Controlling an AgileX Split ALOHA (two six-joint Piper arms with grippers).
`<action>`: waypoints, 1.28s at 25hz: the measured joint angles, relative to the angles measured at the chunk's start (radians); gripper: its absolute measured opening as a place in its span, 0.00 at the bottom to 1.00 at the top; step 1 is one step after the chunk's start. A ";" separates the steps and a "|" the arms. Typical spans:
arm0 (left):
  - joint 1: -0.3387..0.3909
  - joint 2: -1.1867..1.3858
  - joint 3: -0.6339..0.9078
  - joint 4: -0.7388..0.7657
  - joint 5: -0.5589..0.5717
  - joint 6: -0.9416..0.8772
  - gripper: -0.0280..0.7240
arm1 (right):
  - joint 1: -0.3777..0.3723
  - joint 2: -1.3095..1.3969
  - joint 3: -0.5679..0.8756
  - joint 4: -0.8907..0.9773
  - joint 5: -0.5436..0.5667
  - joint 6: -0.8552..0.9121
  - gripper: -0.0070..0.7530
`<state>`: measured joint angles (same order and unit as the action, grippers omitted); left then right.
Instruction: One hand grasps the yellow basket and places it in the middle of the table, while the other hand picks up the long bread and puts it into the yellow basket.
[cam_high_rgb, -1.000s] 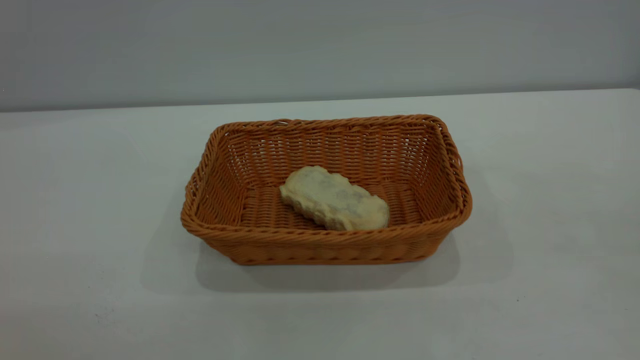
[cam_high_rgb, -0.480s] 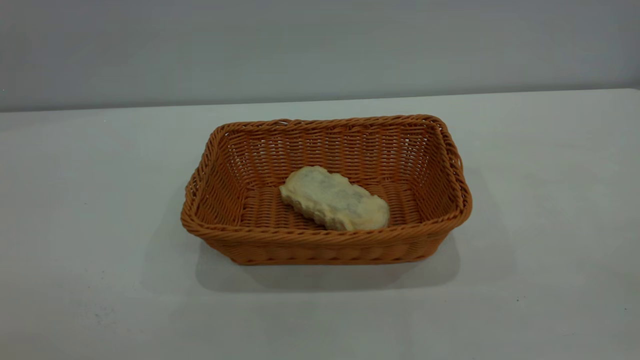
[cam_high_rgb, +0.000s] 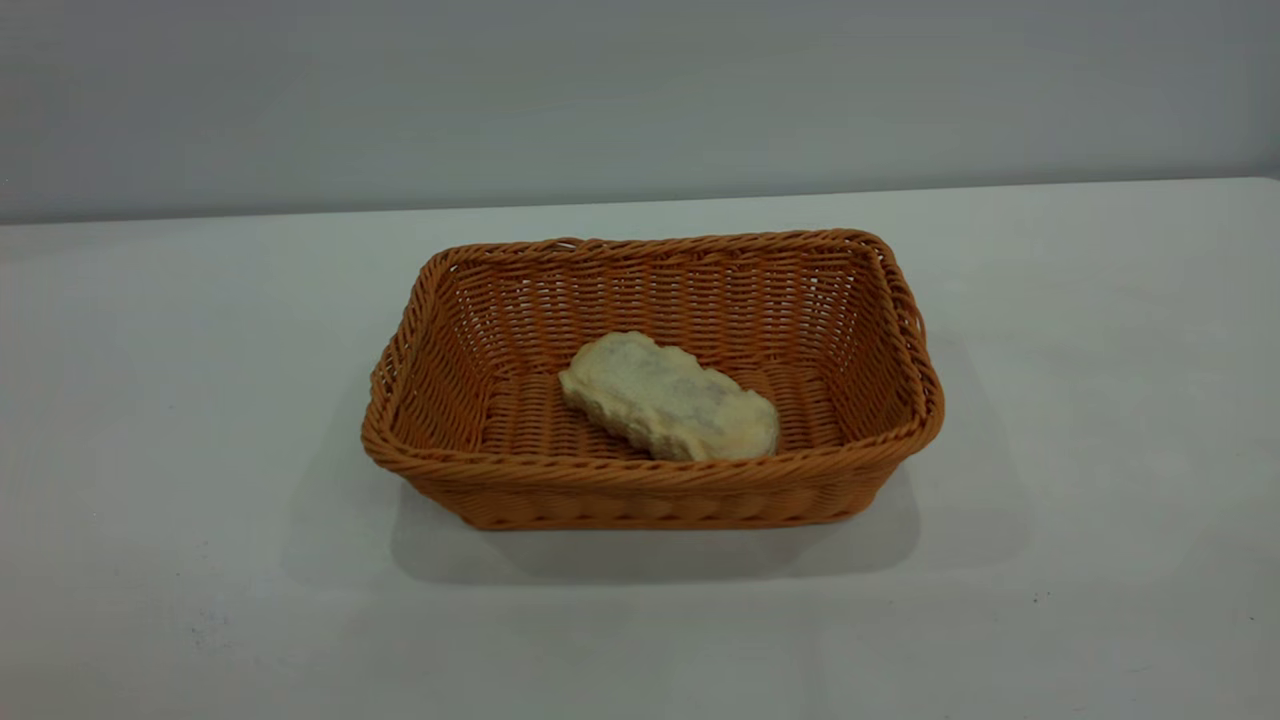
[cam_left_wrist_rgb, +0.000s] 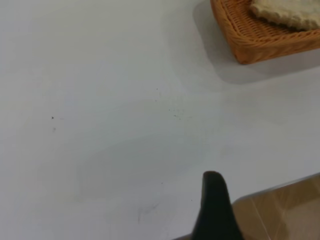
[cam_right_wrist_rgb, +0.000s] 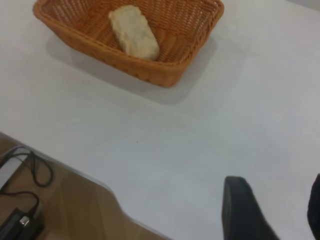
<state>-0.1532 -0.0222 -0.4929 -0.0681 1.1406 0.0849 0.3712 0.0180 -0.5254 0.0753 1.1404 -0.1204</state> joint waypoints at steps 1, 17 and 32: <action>0.000 0.000 0.000 0.000 0.000 0.000 0.81 | 0.000 -0.001 0.011 -0.004 -0.002 0.000 0.49; 0.000 0.000 0.000 0.000 0.000 0.000 0.81 | 0.000 -0.001 0.047 -0.066 -0.004 0.027 0.49; 0.004 0.000 0.000 0.000 0.000 0.000 0.81 | -0.024 -0.001 0.047 -0.066 -0.004 0.027 0.49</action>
<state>-0.1496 -0.0222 -0.4929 -0.0681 1.1406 0.0849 0.3475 0.0171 -0.4784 0.0088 1.1366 -0.0934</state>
